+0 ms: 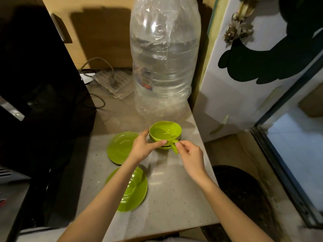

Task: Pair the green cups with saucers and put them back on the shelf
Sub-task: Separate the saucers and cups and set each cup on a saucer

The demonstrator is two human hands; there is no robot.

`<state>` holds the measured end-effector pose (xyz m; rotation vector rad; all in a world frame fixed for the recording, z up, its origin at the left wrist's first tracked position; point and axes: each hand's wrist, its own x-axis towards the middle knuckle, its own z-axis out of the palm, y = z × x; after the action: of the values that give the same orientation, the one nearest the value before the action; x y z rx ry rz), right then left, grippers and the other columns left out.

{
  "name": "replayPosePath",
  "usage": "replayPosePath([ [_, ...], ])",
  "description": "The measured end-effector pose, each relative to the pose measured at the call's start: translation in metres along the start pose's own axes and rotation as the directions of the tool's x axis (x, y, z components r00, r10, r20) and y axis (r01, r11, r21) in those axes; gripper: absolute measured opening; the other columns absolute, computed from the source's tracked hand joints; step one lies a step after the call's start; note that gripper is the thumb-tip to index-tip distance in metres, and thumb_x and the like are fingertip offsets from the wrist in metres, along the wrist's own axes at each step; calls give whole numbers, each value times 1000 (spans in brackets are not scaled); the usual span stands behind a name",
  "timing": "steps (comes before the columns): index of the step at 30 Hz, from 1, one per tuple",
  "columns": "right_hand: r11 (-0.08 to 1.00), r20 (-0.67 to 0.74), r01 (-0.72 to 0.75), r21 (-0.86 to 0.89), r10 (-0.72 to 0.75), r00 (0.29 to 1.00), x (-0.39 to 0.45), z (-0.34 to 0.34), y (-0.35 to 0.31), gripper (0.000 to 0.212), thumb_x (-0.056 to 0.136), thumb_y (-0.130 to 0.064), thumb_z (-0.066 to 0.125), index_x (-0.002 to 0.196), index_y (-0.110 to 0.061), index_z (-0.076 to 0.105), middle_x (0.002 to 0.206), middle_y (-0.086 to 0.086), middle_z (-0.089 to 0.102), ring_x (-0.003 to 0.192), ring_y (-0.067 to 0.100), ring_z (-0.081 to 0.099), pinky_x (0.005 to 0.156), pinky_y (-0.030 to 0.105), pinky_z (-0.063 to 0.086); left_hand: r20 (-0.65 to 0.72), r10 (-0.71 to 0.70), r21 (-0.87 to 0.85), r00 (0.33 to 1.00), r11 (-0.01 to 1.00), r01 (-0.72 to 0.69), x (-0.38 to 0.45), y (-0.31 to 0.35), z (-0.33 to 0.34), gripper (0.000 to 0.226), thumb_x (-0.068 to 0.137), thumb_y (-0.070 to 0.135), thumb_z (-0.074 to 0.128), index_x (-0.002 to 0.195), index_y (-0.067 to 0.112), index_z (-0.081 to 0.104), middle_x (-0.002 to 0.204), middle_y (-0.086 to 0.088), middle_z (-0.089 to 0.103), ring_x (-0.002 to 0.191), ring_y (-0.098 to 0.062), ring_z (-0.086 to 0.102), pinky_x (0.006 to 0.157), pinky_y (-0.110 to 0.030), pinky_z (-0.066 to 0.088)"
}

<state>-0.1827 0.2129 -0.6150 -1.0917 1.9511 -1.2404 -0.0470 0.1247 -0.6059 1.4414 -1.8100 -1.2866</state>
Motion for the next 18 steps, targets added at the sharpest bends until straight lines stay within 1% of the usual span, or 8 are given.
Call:
replayPosePath([
  [5,997,-8,36,63,-35,999,0,0,-6,18,86,-21,59,93,-9,70,79,3,68,79,18,64,70,24,47,-89,49,-56,995,997,-54,-4,0,-4,66,63,33,79,122,17,55,112,5,62,100,-8,53,75,-9,35],
  [7,993,6,65,93,-66,998,-1,2,-12,17,86,-19,60,96,-8,69,82,0,68,79,12,64,70,16,47,-112,64,-88,992,993,-74,-6,0,-11,74,57,41,80,124,20,54,113,9,60,105,-6,55,83,-12,38],
  [10,985,24,114,132,-118,993,-3,12,-21,17,85,-15,61,97,-6,70,84,-1,67,76,8,63,67,6,45,-158,60,-151,986,985,-84,-12,-4,-26,83,46,50,80,121,22,56,112,3,66,107,-11,61,95,-28,48],
  [11,983,29,126,134,-131,991,-4,17,-24,17,85,-13,61,96,-5,70,83,-1,67,74,11,64,68,9,46,-178,56,-164,983,983,-86,-14,-8,-31,88,43,50,80,122,21,55,111,3,66,106,-11,62,95,-29,48],
  [13,981,60,143,132,-151,987,-7,28,-28,15,85,-12,61,93,-3,70,81,4,69,76,21,65,71,22,49,-234,23,-187,972,980,-68,-19,-16,-41,99,37,50,83,125,16,53,111,5,64,103,-9,61,93,-21,47],
  [15,981,96,146,126,-158,983,-9,40,-29,14,84,-12,61,91,-2,69,84,15,72,83,29,64,75,34,50,-271,-23,-200,962,979,-33,-23,-25,-50,96,43,34,87,128,10,49,113,2,61,102,-8,59,86,-8,45],
  [16,982,104,145,117,-158,982,-9,44,-28,14,85,-12,61,91,-2,69,86,19,72,85,32,65,74,35,49,-270,-35,-205,962,978,-22,-25,-28,-51,91,48,21,88,129,8,47,116,-2,59,104,-10,57,83,-4,44],
  [18,984,132,150,93,-161,978,-10,51,-26,14,85,-12,61,91,-2,69,88,20,72,86,34,65,73,33,49,-273,-62,-208,960,978,4,-28,-37,-55,86,54,9,85,129,6,44,121,-7,58,109,-12,54,86,-10,44],
])
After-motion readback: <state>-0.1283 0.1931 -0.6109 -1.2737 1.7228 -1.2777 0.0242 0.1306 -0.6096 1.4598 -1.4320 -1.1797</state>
